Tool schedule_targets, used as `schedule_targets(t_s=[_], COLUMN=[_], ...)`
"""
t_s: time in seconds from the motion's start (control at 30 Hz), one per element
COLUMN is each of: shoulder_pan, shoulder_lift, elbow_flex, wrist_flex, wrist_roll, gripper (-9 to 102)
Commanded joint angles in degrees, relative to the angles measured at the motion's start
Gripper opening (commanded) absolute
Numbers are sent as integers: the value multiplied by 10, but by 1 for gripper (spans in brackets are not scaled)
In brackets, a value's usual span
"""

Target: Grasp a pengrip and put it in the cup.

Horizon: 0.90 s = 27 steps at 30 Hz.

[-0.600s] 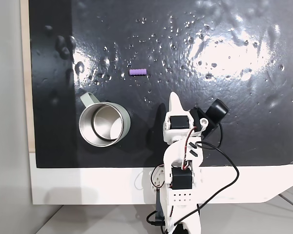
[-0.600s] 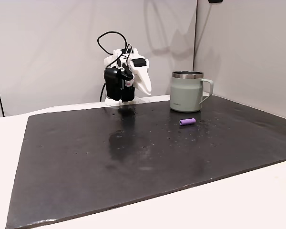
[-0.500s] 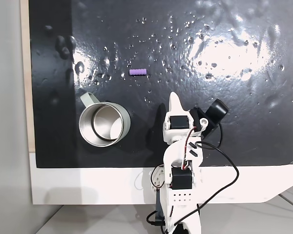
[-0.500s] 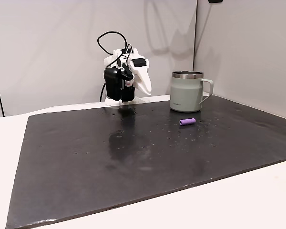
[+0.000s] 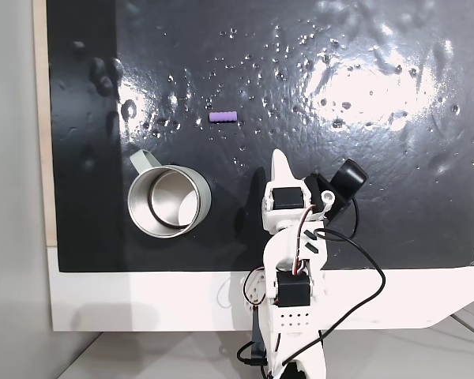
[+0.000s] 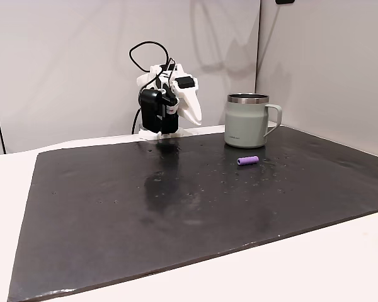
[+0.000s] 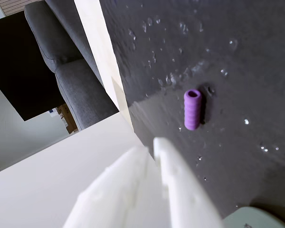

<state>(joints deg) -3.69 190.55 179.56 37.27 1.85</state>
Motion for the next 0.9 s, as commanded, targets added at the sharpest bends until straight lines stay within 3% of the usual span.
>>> schedule_targets(t_s=[0.0,0.3,0.87], shoulder_pan=[-15,-61,-184], shoulder_lift=[7,-19,-526], elbow_flex=[10,-122,-628], wrist_flex=[-8,47,270], wrist_roll=[-18,-18,155], gripper=[0,0,0])
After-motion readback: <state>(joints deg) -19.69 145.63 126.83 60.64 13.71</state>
